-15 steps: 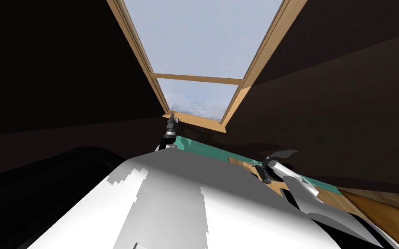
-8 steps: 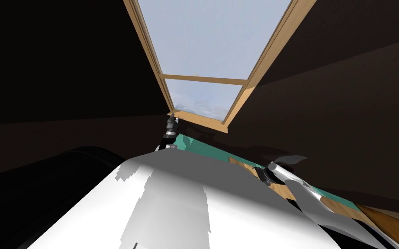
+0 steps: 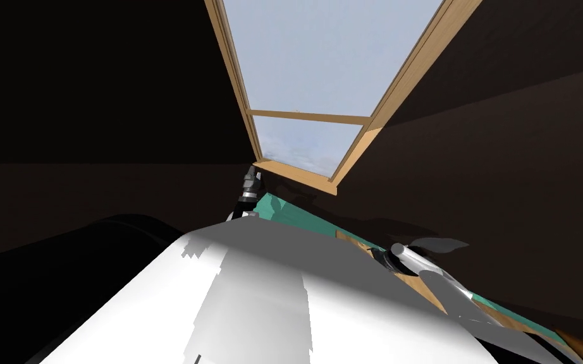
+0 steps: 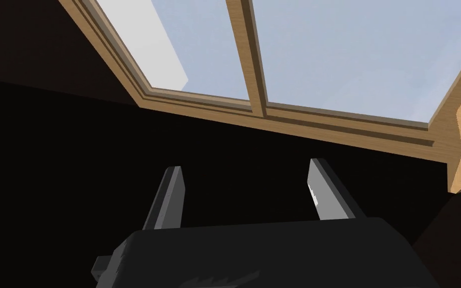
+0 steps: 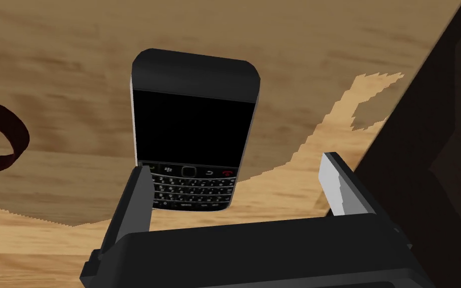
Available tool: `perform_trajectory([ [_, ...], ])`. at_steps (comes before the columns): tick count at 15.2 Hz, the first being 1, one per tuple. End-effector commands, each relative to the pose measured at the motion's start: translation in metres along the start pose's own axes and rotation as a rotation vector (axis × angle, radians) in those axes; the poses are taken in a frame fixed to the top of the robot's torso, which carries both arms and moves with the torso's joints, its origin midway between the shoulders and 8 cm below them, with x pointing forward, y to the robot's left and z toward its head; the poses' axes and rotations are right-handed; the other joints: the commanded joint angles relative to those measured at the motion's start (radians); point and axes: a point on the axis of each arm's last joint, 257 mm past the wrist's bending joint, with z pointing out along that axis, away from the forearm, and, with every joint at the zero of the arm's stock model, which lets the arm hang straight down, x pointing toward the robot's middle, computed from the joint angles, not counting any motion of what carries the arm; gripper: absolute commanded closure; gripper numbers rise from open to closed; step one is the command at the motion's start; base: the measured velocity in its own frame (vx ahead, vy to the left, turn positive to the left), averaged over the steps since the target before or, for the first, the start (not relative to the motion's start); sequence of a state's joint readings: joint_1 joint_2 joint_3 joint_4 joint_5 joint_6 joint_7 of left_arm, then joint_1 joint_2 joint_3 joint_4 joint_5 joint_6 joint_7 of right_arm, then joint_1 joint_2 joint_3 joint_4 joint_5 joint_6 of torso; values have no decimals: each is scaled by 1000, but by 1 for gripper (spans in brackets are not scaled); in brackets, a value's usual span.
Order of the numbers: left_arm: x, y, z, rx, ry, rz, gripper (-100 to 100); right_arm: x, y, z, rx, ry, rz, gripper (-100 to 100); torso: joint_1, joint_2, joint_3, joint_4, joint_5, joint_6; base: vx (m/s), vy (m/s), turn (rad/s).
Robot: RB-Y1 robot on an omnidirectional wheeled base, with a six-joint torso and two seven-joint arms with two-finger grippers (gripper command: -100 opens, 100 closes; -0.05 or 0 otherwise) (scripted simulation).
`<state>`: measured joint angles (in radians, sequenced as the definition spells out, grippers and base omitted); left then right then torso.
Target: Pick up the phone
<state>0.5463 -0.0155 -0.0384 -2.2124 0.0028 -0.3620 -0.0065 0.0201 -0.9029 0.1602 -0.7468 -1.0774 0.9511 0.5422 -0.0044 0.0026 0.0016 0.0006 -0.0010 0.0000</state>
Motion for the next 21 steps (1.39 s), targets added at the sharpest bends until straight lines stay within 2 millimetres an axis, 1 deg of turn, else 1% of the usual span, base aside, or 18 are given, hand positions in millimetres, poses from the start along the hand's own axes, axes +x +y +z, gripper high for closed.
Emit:
perform_trajectory([
  [1, 0, 0, 0, 0, 0, 0, 0, 10, -6, 3, 8, 21, 32, -100, 0, 0, 0, 0, 0, 0, -67, -27, 87],
  [2, 0, 0, 0, 0, 0, 0, 0, 10, -6, 3, 8, 21, 36, -100, 0, 0, 0, 0, 0, 1, -38, -17, -20],
  [3, 0, 0, 0, 0, 0, 0, 0, 12, -22, 6, 25, 27, 46, -100, 0, -1, -1, -1, -1, 2, -67, -23, 224],
  [4, 0, 0, 0, 0, 0, 0, 0, 20, -23, 8, 29, 43, 58, -100, 0, -1, -1, -1, -1, 1, -86, -31, 297],
  [5, 0, 0, 0, 0, 0, 0, 0, 24, -25, 9, 33, 52, 81, -100, -1, 0, 0, 0, -1, 1, -66, -26, 124],
  [7, 0, 0, 0, 0, 0, 0, 0, 21, -22, 9, 29, 46, 70, -100, -1, -1, -1, -1, -2, 2, -30, -9, -11],
  [8, 0, 0, 0, 0, 0, 0, 0, 22, -23, 9, 30, 48, 74, 100, 0, -2, -2, -1, -1, 1, -9, -2, -1],
  [12, 0, 0, 0, 0, 0, 0, 0, 21, -24, 9, 32, 48, 77, 100, -1, -6, -3, -1, -2, 0, -3, 0, -7],
  [13, 0, 0, 0, 0, 0, 0, 0, 14, -7, 5, 12, 32, 46, 100, -1, -6, -4, -1, -2, 0, 57, 15, -294],
  [14, 0, 0, 0, -1, 0, 0, 0, 10, -6, 3, 8, 21, 36, 100, -1, -8, -5, -2, -2, 1, 92, 37, -333],
  [15, 0, 0, 0, -1, 0, 0, 0, 10, -6, 3, 8, 21, 36, 100, 0, -10, -6, -2, -1, 1, 79, 39, -121],
  [16, 0, 0, 0, 0, 0, 0, 0, 8, 7, 1, -1, 18, 22, 100, 1, -11, -6, -2, -1, 0, 109, 30, -244],
  [18, 0, 0, 0, -1, 0, 0, 0, -2, 10, -3, -10, -5, -5, 100, 1, -14, -8, -2, -1, 0, 100, 41, -178],
  [19, 0, 0, 0, 0, 0, 0, 0, 2, 21, -4, -15, 4, -7, 100, 1, -14, -8, -2, -1, -1, 90, 33, -236],
  [21, 0, 0, 0, -1, 0, 0, 0, -10, 23, -9, -23, -23, -35, 100, 1, -14, -8, -3, -1, 0, 91, 31, -202],
])
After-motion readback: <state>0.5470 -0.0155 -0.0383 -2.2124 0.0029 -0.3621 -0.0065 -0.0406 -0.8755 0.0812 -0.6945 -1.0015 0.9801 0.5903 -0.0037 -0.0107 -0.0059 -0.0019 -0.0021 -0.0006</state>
